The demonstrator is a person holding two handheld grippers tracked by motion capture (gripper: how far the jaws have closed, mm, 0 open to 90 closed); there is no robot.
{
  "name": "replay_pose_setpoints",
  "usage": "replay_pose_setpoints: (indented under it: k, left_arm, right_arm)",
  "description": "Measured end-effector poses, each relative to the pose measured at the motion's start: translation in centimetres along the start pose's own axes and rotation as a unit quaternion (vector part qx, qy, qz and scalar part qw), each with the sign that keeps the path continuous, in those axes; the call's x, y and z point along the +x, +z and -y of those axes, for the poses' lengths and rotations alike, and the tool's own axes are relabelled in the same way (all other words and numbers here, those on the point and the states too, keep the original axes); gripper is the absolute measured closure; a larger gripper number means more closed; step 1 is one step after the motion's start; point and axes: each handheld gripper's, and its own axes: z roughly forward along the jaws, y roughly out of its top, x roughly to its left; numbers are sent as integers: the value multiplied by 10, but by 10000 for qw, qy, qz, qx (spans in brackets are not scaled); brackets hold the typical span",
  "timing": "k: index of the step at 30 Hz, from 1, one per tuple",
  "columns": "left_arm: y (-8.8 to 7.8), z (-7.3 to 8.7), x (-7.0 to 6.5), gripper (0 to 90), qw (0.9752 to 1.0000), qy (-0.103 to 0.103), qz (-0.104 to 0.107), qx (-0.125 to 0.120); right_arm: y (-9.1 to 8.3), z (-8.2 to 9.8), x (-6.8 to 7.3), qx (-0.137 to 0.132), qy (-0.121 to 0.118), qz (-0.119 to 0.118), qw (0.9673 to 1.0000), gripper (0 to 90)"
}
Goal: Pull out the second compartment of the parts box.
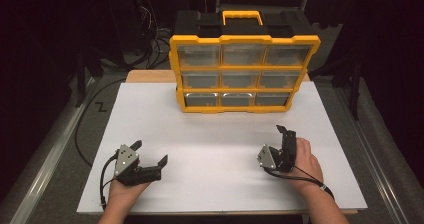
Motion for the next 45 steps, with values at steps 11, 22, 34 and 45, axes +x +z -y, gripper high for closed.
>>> replay_pose_setpoints:
  k: [11, 22, 34, 45]
  left_arm:
    - [0, 0, 0, 5, 10000, -10, -18, -3]
    - [1, 0, -2, 5, 10000, 17, -23, -22]
    - [1, 0, 0, 5, 10000, 31, 26, 11]
    - [1, -1, -1, 5, 9999, 111, 60, -32]
  right_arm:
    - [-1, -5, 6, 21, -531, 92, 9985, 9]
    - [2, -12, 11, 32, -1000, 215, 9947, 9]
    - [14, -31, 13, -66, -1282, 400, 9909, 46]
    - [18, -47, 5, -185, -1424, 824, 9862, 168]
